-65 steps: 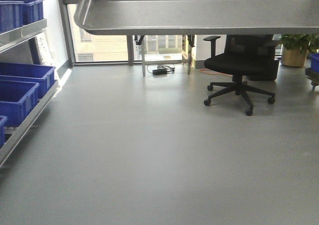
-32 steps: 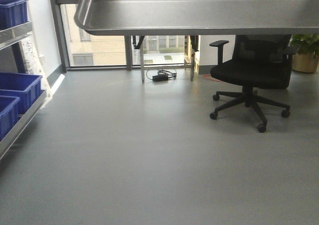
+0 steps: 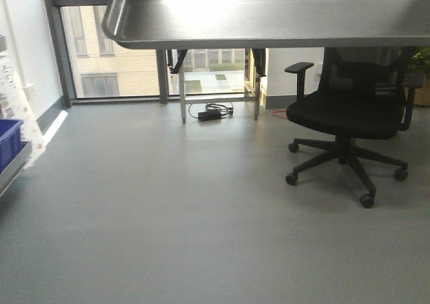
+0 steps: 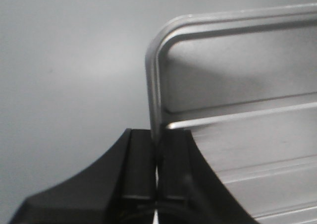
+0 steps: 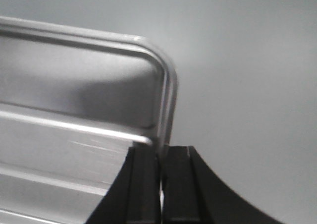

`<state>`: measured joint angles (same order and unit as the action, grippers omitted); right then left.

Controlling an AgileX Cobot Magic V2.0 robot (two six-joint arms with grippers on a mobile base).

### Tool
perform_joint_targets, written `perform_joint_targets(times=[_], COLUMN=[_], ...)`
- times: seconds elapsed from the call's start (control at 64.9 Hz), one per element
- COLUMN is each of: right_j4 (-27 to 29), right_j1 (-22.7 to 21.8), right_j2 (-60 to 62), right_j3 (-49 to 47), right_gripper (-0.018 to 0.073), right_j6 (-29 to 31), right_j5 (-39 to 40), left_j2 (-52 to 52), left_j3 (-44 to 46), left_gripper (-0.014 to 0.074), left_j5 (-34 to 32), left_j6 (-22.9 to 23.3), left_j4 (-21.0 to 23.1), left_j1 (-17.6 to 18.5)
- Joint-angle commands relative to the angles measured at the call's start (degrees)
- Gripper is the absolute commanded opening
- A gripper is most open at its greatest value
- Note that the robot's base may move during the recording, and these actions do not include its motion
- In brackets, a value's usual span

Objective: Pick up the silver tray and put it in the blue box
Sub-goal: 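Keep holding the tray while driving to the shelf with the blue bin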

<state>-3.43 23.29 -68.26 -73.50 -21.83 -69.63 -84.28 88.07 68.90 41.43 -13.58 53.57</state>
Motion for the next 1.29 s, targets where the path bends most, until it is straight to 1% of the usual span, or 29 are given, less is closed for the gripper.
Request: perform_joint_targets(times=[0.0,0.354,0.493,1.278], right_j4=[-3.30,-3.30,-3.30,-3.30], right_j1=[-0.15,-0.15,-0.15,-0.15], right_j2=[1.49,1.49,1.49,1.49], right_j3=[-2.30,-2.30,-2.30,-2.30], right_gripper=[0.0057,0.0057,0.0057,0.0057], right_j6=[0.85,0.85,0.85,0.85], right_j5=[2.31,2.28,2.21,2.30], left_j2=[1.80,1.80,1.80,1.33], left_j3=[1.42,1.42,1.42,1.42], left_gripper=[-0.0097,-0.0097,-0.0097,-0.0097], left_j5=[5.43,5.43,5.43,5.43], left_j6=[-1.56,-1.56,-1.56,-1.56], left_j4=[-1.98,-1.91,-0.33,-0.09], left_j1=[0.07,0.07,0.07,0.07])
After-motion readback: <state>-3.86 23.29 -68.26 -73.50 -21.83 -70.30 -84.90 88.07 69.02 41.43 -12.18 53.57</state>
